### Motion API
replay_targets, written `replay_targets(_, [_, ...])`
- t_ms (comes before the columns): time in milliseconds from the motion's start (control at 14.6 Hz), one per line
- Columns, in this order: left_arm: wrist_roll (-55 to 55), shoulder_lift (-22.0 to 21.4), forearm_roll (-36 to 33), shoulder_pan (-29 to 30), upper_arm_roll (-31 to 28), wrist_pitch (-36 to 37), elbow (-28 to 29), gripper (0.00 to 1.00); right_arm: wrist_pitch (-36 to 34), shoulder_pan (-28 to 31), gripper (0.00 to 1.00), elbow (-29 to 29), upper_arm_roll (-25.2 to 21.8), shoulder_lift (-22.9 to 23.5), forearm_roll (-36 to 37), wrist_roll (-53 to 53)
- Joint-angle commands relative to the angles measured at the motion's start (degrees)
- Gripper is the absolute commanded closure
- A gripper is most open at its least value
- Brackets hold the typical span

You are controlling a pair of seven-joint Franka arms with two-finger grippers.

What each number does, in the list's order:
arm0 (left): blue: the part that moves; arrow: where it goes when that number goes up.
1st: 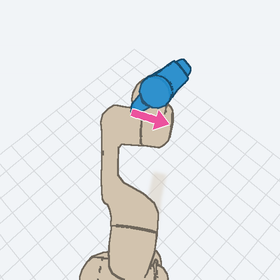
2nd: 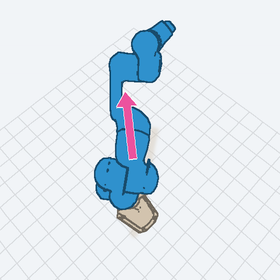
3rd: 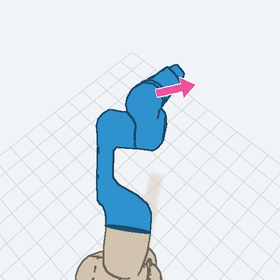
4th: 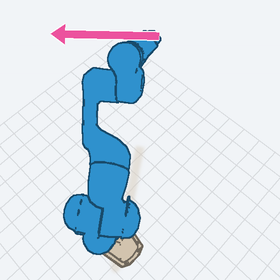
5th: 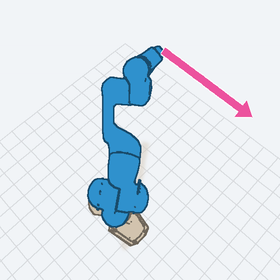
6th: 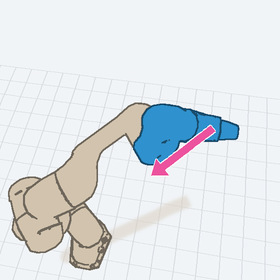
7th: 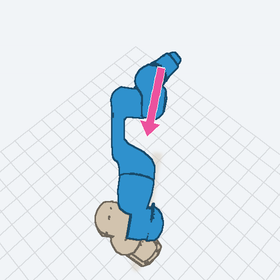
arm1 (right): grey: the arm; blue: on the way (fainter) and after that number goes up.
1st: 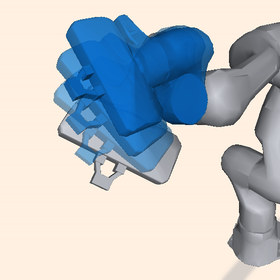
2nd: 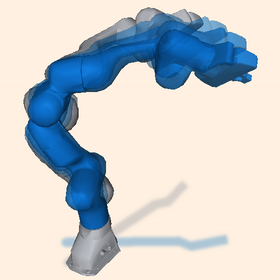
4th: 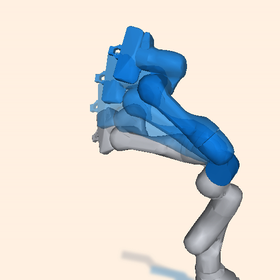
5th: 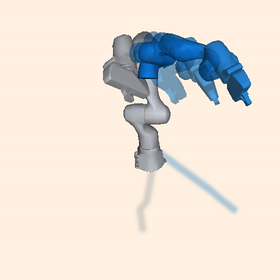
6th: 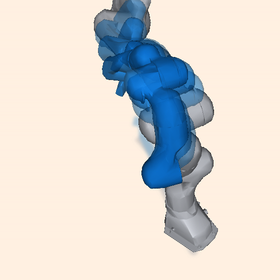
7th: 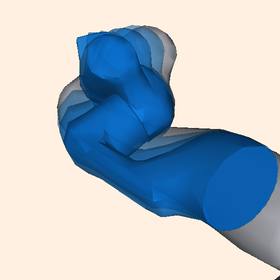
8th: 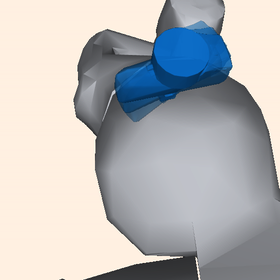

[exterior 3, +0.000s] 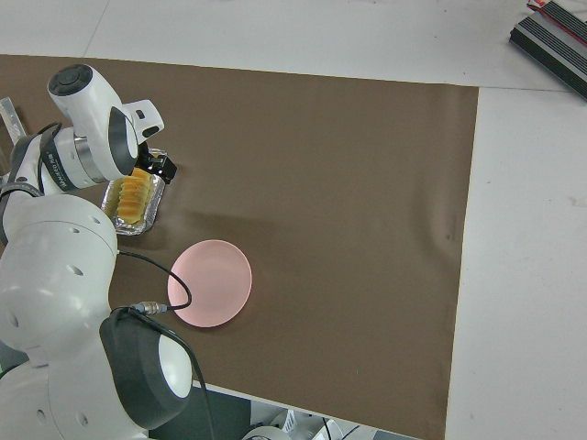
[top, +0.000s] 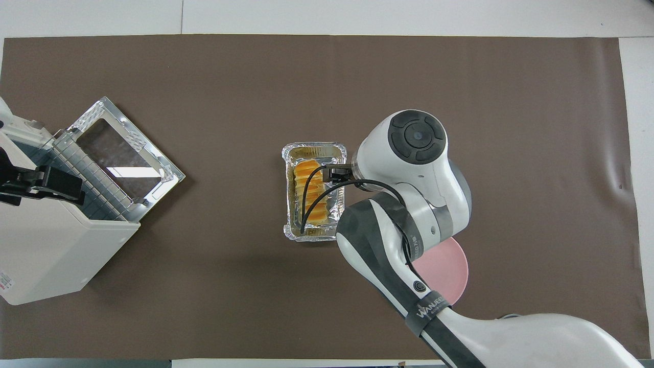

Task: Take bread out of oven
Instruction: 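Slide the foil tray with the right gripper toward the pink plate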

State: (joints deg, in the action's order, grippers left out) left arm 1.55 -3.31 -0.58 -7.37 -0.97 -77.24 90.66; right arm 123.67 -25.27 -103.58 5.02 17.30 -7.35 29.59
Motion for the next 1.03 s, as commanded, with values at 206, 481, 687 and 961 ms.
replay_targets(206, [-0.85,-2.4,-0.38,0.87,0.45,-1.16,4.62,0.0,5.43,-0.92,0.05,-2.23,-0.19,3.7,-6.58,4.34])
replay_targets(481, [-0.67,-2.31,-0.47,0.87,0.45,-1.68,4.09,0.0,6.94,-1.01,0.25,-5.14,-0.19,3.0,-9.96,3.98])
replay_targets(687, [-0.67,-2.4,-0.47,0.87,0.36,-1.6,4.09,0.0,7.9,-1.71,0.82,-7.25,-0.19,2.39,-9.96,4.42])
replay_targets(961, [-0.67,-2.4,-0.38,0.87,0.36,-1.6,4.09,0.0,8.61,-1.8,1.0,-7.78,-0.19,2.03,-9.96,4.6])
